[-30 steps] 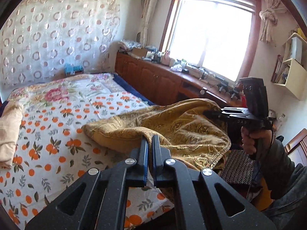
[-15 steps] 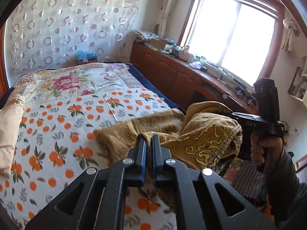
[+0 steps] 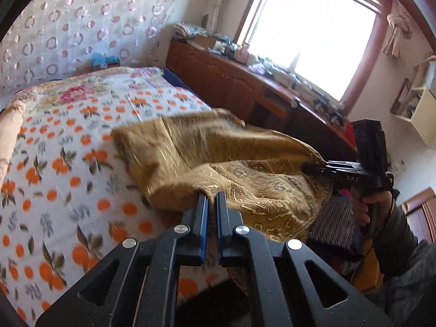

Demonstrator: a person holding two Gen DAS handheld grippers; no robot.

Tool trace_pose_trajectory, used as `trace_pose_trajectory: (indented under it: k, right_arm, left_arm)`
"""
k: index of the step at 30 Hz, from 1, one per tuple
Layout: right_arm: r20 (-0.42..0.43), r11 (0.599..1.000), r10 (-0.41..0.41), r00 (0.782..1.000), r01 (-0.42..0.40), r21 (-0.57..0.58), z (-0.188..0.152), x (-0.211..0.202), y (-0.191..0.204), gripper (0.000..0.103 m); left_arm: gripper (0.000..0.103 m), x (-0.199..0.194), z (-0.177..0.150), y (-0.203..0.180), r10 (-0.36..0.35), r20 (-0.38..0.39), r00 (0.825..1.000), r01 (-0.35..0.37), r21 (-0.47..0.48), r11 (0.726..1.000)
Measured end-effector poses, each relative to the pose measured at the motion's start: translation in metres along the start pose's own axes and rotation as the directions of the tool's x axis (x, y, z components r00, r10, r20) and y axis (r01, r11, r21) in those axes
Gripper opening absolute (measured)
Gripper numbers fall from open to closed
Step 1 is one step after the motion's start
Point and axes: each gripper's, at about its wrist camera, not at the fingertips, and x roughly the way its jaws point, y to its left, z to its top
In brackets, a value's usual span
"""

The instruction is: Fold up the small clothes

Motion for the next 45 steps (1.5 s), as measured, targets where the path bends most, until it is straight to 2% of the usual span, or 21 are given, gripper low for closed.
trace_pose_trajectory:
  k: [3,5,7,12,17,20,23,28,30,32,37,44,45]
  right_arm:
    - [-0.059,1.0,-0.015,0.998,0.015,0.005,-0.024,0.006,0.004,0.011]
    - [-0.078,1.0,-0.022,0.997,0.022,0.005,-0.028,0.01,0.004,0.011]
    - [-0.084,1.0,-0.024,0.996,0.025,0.011,-0.026,0.012,0.003,0.011]
    - [-0.081,1.0,-0.03,0.996,0.03,0.008,-0.022,0.016,0.004,0.011]
    - [-0.074,1.0,-0.022,0.997,0.022,-0.001,-0.032,0.012,-0.004,0.011]
    - [-0.081,1.0,-0.031,0.996,0.03,-0.007,-0.036,0.017,-0.006,0.011]
    - [-0.083,0.999,-0.035,0.996,0.033,-0.018,-0.038,0.021,-0.006,0.011]
    - [-0.089,0.998,-0.051,0.995,0.047,-0.043,-0.037,0.027,-0.003,0.018]
    - [-0.086,0.997,-0.057,0.995,0.053,-0.051,-0.037,0.029,-0.005,0.028]
    - [-0.086,0.998,-0.054,0.995,0.05,-0.047,-0.038,0.031,-0.009,0.03]
    - [-0.082,0.998,-0.045,0.996,0.041,-0.056,-0.038,0.033,-0.011,0.032]
    - [-0.086,0.996,-0.042,0.995,0.034,-0.085,-0.04,0.034,-0.011,0.032]
    - [-0.089,0.995,-0.043,0.995,0.034,-0.093,-0.04,0.034,-0.011,0.029]
  left_arm:
    - [0.011,-0.006,-0.014,-0.007,0.071,-0.021,0.997,-0.07,0.052,0.996]
    - [0.037,-0.013,-0.016,-0.005,0.124,0.001,0.992,-0.123,0.073,0.99]
    - [0.044,-0.014,-0.012,0.002,0.134,0.014,0.991,-0.135,0.063,0.989]
    - [0.045,0.017,0.006,0.018,0.177,0.01,0.984,-0.177,0.077,0.981]
    - [0.045,0.076,0.015,0.033,0.224,-0.091,0.97,-0.215,0.105,0.971]
    - [0.045,0.09,0.004,0.039,0.267,-0.131,0.955,-0.253,0.113,0.961]
    - [0.045,0.085,-0.011,0.046,0.258,-0.139,0.956,-0.248,0.085,0.965]
    - [0.045,0.071,-0.031,0.045,0.272,-0.141,0.952,-0.266,0.062,0.962]
    - [0.045,0.062,-0.041,0.042,0.265,-0.139,0.954,-0.26,0.051,0.964]
    - [0.045,0.054,-0.049,0.041,0.245,-0.141,0.959,-0.242,0.041,0.97]
    - [0.045,0.036,-0.073,0.031,0.203,-0.143,0.969,-0.206,-0.008,0.979]
    - [0.045,0.029,-0.087,0.012,0.122,-0.136,0.983,-0.129,-0.04,0.991]
    - [0.045,0.03,-0.087,0.009,0.119,-0.136,0.984,-0.125,-0.036,0.992]
